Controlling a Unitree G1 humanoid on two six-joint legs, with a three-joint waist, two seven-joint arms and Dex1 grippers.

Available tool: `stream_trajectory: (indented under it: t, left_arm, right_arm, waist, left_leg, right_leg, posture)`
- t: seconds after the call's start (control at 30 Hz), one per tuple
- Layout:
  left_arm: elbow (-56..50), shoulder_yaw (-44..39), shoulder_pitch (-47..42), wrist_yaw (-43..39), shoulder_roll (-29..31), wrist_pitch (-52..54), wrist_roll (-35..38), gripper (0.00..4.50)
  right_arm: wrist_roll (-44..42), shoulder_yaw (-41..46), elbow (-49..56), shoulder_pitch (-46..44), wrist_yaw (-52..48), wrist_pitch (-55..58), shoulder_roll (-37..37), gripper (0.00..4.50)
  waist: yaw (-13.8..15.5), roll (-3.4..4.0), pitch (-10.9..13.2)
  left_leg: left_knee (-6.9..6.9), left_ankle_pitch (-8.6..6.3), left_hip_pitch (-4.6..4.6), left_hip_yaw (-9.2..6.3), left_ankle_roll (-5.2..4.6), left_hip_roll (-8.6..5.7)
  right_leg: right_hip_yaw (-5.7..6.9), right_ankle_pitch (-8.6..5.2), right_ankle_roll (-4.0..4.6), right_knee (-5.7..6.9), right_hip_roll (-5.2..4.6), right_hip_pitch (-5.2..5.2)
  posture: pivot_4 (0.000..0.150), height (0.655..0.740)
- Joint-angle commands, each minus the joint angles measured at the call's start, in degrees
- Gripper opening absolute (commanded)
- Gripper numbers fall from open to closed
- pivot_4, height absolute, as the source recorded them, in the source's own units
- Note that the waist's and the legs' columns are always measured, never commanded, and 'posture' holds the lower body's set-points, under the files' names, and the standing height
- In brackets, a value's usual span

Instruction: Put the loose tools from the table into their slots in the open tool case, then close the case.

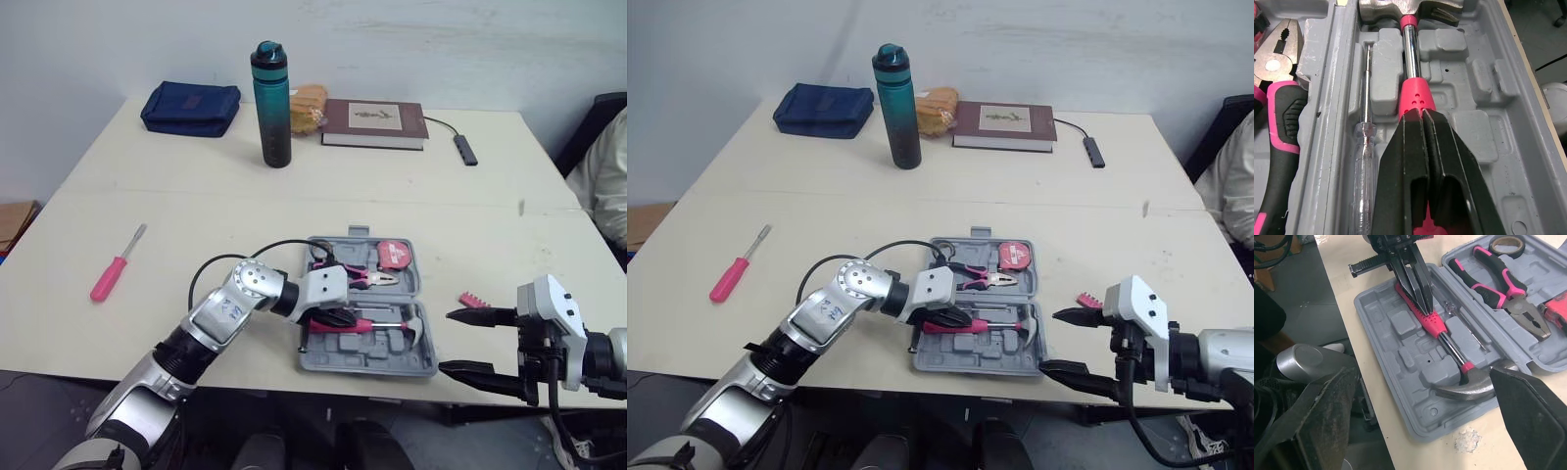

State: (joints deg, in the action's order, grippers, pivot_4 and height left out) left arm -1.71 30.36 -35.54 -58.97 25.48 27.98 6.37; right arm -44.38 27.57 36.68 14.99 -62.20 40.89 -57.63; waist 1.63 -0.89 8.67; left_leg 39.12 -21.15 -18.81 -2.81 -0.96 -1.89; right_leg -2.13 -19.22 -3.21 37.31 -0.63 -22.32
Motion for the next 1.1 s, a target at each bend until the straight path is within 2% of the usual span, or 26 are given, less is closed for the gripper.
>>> stream_trajectory:
  t: [0.03, 0.47, 0.67, 0.8, 0.9, 1.1]
  left_arm:
    - [5.03, 5.04, 2.24, 0.31, 1.07, 3.19, -5.25, 0.02]
    - [4.59, 3.49, 1.71, 0.81, 0.55, 4.73, -4.12, 0.02]
    - [4.26, 11.35, 2.52, -3.50, 4.16, 3.87, -9.03, 0.02]
    - [8.52, 10.66, 1.42, -0.04, 1.64, 4.17, -10.90, 0.02]
    - [8.85, 9.17, 1.21, 0.16, 0.61, 5.34, -9.82, 0.02]
    - [8.42, 5.10, 0.70, -0.41, -1.59, 4.41, -6.34, 0.02]
  right_arm:
    - [0.09, 1.42, 0.48, 0.32, 0.24, -1.13, 0.59, 4.50]
    - [0.29, 0.55, 0.57, 0.53, 0.69, -1.77, 0.76, 4.50]
    - [0.53, 0.14, 0.50, 0.47, 0.62, -2.04, 0.78, 4.50]
    - [0.38, 0.29, 0.96, 0.69, 0.86, -1.86, 0.89, 4.50]
    - [0.39, 0.77, 1.34, 1.41, 0.82, -1.81, 0.98, 4.50]
    - [0.39, 1.33, 1.50, 2.06, 1.14, -1.94, 1.09, 4.50]
  waist:
    - [0.01, 0.04, -0.06]
    - [0.03, 0.06, -0.15]
    - [-0.03, 0.03, -0.43]
    - [-0.10, 0.05, -0.65]
    - [-0.01, -0.04, -0.72]
    - [0.17, 0.05, -0.76]
  left_leg:
    - [0.00, 0.00, -0.01, 0.00, 0.00, 0.00]
    - [-0.01, 0.00, -0.03, -0.01, 0.02, 0.00]
    - [-0.09, 0.00, -0.03, -0.03, 0.03, 0.00]
    - [-0.31, -0.01, 0.04, -0.03, 0.02, 0.03]
    - [-0.89, -0.05, 0.73, -0.03, -0.07, 0.03]
    - [-0.96, -0.04, 0.65, -0.02, -0.10, 0.03]
  right_leg:
    - [0.00, 0.00, 0.00, 0.00, -0.01, -0.01]
    - [0.00, 0.00, -0.01, -0.02, -0.02, -0.04]
    - [0.00, 0.00, -0.01, -0.11, -0.02, -0.02]
    - [0.00, -0.01, 0.00, -0.33, -0.01, 0.22]
    - [0.00, -0.04, -0.03, -0.83, -0.10, 1.08]
    - [0.07, -0.05, -0.09, -0.94, -0.22, 1.07]
  posture:
    - [0.150, 0.7400]
    - [0.150, 0.7400]
    - [0.150, 0.7400]
    - [0.150, 0.7400]
    - [0.150, 0.7400]
    - [0.150, 0.7400]
